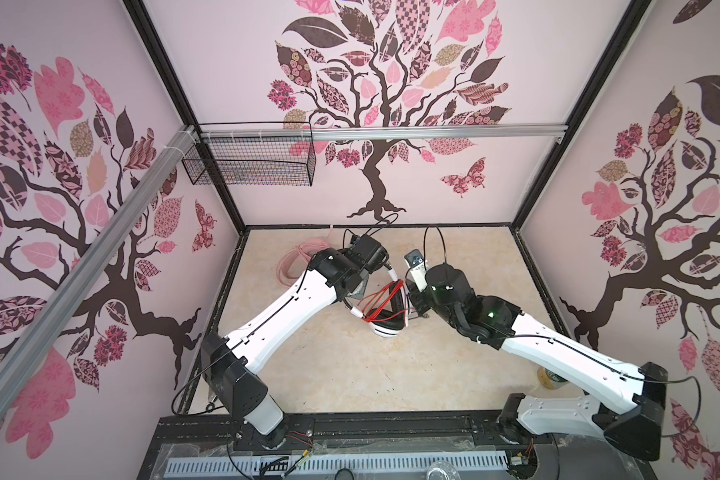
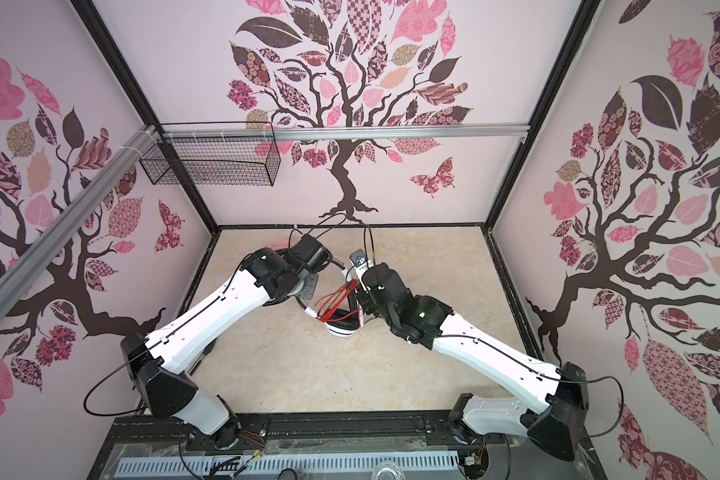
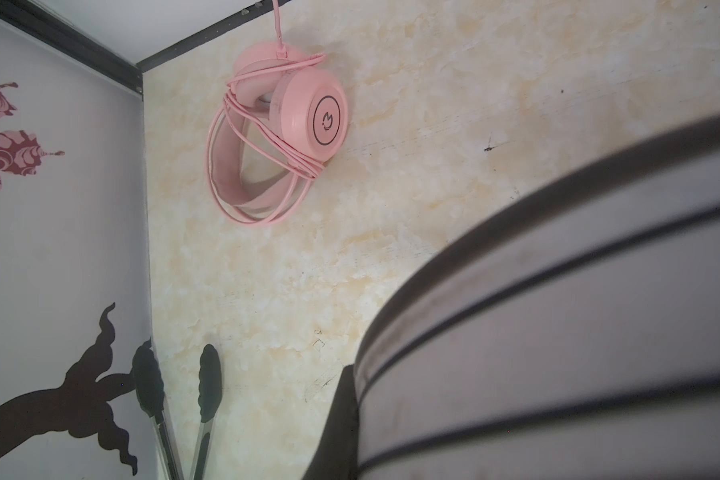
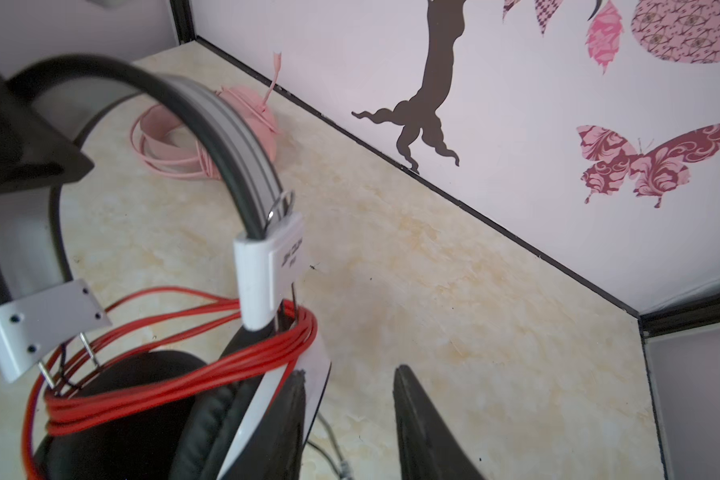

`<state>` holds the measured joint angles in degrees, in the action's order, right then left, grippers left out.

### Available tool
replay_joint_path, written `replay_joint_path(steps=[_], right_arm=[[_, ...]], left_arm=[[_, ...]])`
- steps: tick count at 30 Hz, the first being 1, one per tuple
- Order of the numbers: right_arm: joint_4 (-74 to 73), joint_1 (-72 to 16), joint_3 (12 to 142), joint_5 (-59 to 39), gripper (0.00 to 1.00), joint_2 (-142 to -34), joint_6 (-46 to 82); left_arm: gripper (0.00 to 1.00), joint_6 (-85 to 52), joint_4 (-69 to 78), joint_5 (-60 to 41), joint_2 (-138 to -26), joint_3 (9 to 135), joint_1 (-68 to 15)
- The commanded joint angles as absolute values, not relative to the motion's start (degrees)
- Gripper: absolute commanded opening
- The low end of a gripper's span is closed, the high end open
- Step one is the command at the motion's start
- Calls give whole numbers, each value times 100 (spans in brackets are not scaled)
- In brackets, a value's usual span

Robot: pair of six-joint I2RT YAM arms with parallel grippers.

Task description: Wrap the headphones

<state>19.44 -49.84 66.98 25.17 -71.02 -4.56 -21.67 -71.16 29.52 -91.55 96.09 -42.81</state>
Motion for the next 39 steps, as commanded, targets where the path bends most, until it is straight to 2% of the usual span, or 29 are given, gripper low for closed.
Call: replay_joint_path(steps=[1, 8, 11, 16, 21, 24, 28, 32, 35, 37, 39], right_arm=[[1820, -4947, 7086, 2379, 40, -7227, -525], [1850, -4932, 6697, 1974, 42, -7078, -226], [1730, -4932, 6087, 1578, 46, -6645, 68], [1903, -4931, 5298, 1149, 46, -5849, 479], [1726, -4932, 4548, -43, 41, -4808, 905], [1763, -4931, 4250, -548, 39, -4673, 1099], [1558, -4944, 3725, -651, 39, -4599, 1261], [1196, -4948, 3233, -665, 40, -4597, 1412], [1096, -4939, 3136, -664, 42, -4829, 1431], [968, -4946, 3087, -608, 52, -4927, 1427], [800, -4945, 3017, -631, 56, -5015, 1340]], left_arm=[[0, -2196, -6753, 2920, -8871, 9549, -4314], [0, -2269, -6618, 2876, -8632, 9522, -4311], [0, -2345, -6678, 2944, -8642, 9571, -4299], [0, -2467, -6739, 3021, -8637, 9621, -4273], [0, -2653, -6836, 3116, -8605, 9794, -4196], [0, -2733, -6871, 3091, -8594, 9869, -4128], [0, -2961, -7059, 2860, -8616, 10158, -3966], [0, -3214, -7163, 2147, -8526, 10446, -3719], [0, -3313, -7141, 1656, -8415, 10501, -3521], [0, -3353, -7207, 1673, -8370, 10588, -3510], [0, -3412, -7349, 1735, -8391, 10725, -3492]])
